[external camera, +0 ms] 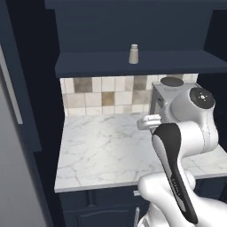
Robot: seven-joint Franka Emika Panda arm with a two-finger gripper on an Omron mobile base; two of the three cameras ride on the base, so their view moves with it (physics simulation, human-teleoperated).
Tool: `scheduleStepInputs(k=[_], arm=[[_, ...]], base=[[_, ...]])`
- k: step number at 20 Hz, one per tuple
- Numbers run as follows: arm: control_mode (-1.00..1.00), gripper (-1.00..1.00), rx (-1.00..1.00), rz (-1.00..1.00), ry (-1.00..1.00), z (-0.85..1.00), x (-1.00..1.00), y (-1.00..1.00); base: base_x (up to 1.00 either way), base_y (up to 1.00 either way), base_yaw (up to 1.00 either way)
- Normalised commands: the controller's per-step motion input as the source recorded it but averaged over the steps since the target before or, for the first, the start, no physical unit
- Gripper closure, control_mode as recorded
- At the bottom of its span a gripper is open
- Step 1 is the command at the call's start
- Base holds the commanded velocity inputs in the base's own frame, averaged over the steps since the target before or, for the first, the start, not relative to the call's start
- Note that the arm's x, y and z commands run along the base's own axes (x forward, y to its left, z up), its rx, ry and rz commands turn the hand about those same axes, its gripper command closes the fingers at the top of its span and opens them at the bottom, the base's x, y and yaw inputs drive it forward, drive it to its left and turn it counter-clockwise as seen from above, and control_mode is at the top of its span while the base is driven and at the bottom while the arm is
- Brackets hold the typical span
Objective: Move the shaker and mustard from the cabinet to the dining counter.
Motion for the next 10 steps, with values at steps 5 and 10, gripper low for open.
scheduleStepInputs(k=[5, 10], arm=[[-1.0, -1.0, 0.01, 0.0, 0.0, 0.05, 0.0, -0.01], [-1.0, -1.0, 0.0, 0.0, 0.0, 0.55, -0.1, -0.08]], base=[[0.0, 0.0, 0.0], [0.0, 0.0, 0.0]])
